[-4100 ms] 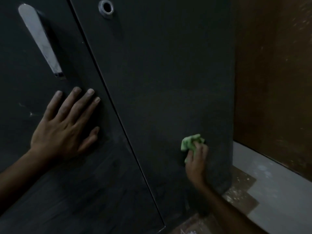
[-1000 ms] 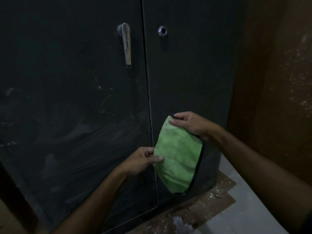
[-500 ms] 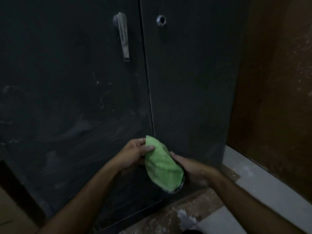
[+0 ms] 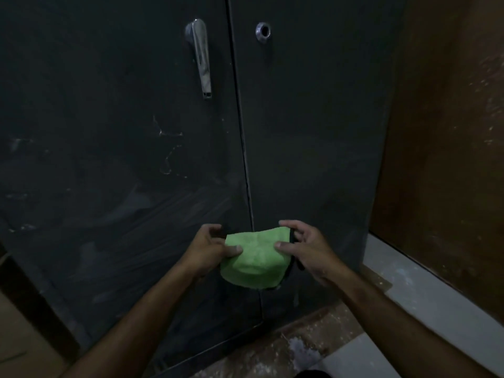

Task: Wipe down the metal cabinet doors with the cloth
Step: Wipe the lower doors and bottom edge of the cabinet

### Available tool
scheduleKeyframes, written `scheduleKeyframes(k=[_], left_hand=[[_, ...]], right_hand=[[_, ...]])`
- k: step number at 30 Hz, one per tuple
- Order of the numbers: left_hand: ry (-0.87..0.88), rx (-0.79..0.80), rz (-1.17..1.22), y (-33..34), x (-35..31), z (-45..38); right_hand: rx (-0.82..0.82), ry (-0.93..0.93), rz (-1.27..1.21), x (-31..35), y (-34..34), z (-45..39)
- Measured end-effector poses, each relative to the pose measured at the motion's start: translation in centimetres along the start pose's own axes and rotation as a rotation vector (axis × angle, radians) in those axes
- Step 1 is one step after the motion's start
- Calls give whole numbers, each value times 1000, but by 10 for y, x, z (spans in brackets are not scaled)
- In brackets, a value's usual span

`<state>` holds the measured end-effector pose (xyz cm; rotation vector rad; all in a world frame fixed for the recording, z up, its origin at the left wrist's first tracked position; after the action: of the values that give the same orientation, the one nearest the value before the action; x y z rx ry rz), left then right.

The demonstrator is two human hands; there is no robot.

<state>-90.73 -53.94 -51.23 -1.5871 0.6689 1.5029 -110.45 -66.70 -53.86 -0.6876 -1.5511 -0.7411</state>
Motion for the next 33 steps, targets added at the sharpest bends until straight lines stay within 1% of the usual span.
scheduleKeyframes(k=[2, 4, 6, 8, 10, 11, 12, 13, 14, 16, 18, 20, 21, 22, 24, 25, 27, 28, 30, 31, 33], left_hand=[[17, 34, -29, 4, -1, -4], [43, 131, -127, 9, -2, -6], [116, 178, -344, 10, -8, -4], [238, 203, -600, 11, -17, 0], [311, 221, -708, 8, -25, 2], [333, 257, -698, 6, -28, 1], [334, 307, -632, 3, -30, -1], [304, 358, -515, 3, -33, -1], [258, 391, -363, 4, -35, 0], [143, 416, -48, 12, -36, 0], [20, 388, 160, 23, -34, 2], [-86, 376, 246, 29, -31, 4], [-115, 378, 258, 29, -29, 5], [-128, 375, 263, 27, -28, 6], [-120, 377, 277, 22, -25, 3], [-103, 388, 286, 21, -25, 2], [-36, 395, 277, 19, -24, -2], [-1, 370, 276, 17, -25, -3], [33, 343, 311, 14, -28, -3], [26, 371, 328, 13, -29, -1], [6, 474, 318, 13, -29, 4]], right_hand=[[26, 6, 82, -1, 0, 2], [45, 12, 217, 0, -1, 2], [52, -65, 497, 4, -6, -3], [96, -175, 750, 11, -11, -5], [151, -197, 869, 22, -18, -6], [182, -203, 899, 29, -21, -7], [215, -195, 889, 36, -26, -8], [245, -167, 805, 41, -31, -10], [249, -113, 673, 45, -35, -10], [203, 4, 358, 45, -36, -10], [127, 64, 87, 38, -25, -6], [71, 150, -131, 26, -19, -2], [87, 201, -214, 21, -18, 0], [140, 244, -271, 20, -19, 3], [257, 266, -284, 22, -21, 8], [267, 253, -266, 23, -22, 9], [198, 182, -233, 24, -26, 7], [173, 140, -221, 25, -27, 6], [202, 71, -158, 27, -28, 5], [245, 63, -125, 26, -28, 5], [299, 90, -140, 27, -30, 10]])
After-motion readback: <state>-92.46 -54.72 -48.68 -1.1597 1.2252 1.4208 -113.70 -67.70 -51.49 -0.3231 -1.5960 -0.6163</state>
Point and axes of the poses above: each hand's wrist, its own z-axis away from the middle knuckle, its own y-axis out of the palm, x = y × z, the point moved 3 cm from there along -z, towards the middle knuckle, and after that the axes turned 1 degree about y, right-handed, at the moved point
